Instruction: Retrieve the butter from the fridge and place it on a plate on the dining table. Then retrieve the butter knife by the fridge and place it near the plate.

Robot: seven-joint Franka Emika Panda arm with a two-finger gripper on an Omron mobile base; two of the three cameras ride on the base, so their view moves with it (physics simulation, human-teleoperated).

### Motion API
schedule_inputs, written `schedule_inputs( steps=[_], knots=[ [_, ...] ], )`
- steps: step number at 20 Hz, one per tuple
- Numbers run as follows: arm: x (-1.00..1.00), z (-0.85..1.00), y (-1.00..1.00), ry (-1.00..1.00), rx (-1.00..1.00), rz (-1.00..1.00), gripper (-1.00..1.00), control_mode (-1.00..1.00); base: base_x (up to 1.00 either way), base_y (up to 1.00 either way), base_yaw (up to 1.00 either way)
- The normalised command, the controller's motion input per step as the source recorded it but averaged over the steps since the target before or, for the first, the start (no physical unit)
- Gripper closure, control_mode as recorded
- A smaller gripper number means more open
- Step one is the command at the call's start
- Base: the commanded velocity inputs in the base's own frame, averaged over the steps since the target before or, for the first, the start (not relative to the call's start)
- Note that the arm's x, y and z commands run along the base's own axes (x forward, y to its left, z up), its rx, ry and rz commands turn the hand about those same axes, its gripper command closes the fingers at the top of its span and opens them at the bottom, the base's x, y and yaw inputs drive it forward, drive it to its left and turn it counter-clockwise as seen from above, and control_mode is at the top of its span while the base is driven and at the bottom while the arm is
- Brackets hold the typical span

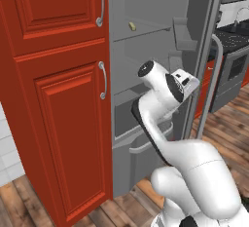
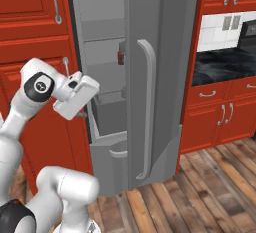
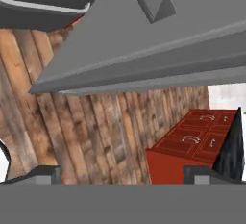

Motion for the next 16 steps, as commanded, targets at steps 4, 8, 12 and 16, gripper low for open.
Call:
schedule_inputs(
  steps=[4, 8, 12, 16],
  knots=[
    [0.48, -0.01, -0.11, 0.16, -0.36, 0.01, -1.00, -1.00, 0.00, 0.00, 0.00],
    [0.49, -0.01, -0.14, 0.21, -0.38, 0.00, -1.00, -1.00, 0.00, 0.00, 0.00],
    [0.47, 0.00, 0.00, 0.34, -0.34, 0.00, -1.00, -1.00, 0.00, 0.00, 0.00],
    [0.39, 0.00, -0.07, 0.30, -0.23, 0.00, -1.00, -1.00, 0.00, 0.00, 0.00]
  ],
)
